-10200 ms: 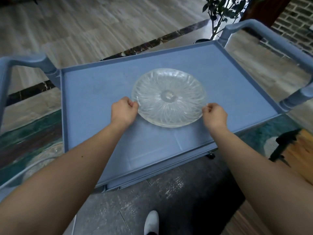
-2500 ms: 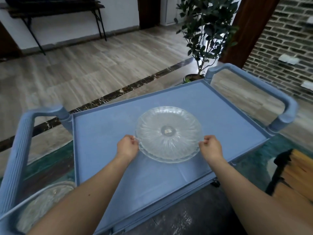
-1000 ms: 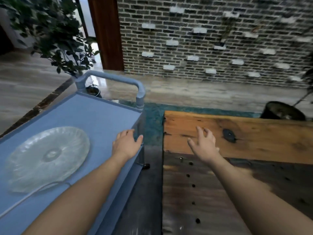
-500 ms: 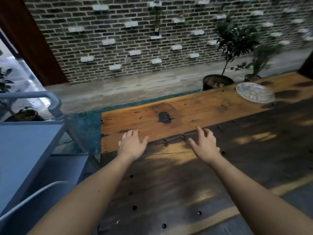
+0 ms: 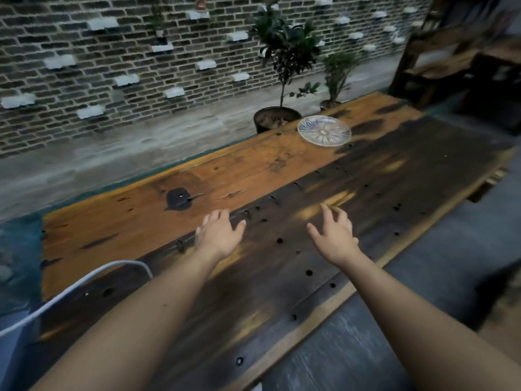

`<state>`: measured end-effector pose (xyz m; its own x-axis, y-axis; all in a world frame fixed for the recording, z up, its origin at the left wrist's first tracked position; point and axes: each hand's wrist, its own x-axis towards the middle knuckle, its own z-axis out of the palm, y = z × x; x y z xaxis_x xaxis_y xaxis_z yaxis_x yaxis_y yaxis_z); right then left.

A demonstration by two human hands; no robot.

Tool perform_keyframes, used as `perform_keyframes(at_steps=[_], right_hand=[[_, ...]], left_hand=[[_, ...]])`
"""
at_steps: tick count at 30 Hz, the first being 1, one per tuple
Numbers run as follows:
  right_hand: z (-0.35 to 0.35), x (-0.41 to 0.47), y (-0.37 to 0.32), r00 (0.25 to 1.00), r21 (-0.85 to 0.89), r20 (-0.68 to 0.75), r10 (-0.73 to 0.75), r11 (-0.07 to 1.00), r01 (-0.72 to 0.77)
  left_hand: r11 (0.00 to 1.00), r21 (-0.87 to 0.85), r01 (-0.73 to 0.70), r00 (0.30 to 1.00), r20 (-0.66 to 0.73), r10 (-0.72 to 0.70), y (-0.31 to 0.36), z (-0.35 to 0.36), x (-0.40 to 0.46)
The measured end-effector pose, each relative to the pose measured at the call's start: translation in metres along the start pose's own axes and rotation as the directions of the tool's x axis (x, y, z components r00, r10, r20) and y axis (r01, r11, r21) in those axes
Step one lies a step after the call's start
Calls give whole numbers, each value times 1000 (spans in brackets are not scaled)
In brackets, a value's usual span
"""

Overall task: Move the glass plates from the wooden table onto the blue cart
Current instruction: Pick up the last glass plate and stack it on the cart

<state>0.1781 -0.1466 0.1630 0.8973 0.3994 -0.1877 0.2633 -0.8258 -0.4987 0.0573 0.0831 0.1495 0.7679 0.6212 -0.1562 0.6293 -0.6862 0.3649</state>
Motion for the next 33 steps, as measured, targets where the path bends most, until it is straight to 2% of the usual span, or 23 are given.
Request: perform_keyframes(at_steps=[6, 10, 23, 33], right_hand=[[-21, 42, 52, 997, -1, -32, 70, 998, -70], [-27, 91, 73, 995, -10, -14, 94, 995, -94], [-61, 251, 94, 993, -47, 39, 109, 993, -107], [-93, 360, 114, 995, 5, 88, 56, 998, -56]], left_hand=[[997, -20, -73, 995, 60, 74, 68, 34, 48], [997, -45, -68, 993, 93, 72, 97, 58, 92], [990, -132, 43, 990, 142, -24, 163, 92, 219], [980, -148, 134, 989, 85, -122, 214, 101, 299]])
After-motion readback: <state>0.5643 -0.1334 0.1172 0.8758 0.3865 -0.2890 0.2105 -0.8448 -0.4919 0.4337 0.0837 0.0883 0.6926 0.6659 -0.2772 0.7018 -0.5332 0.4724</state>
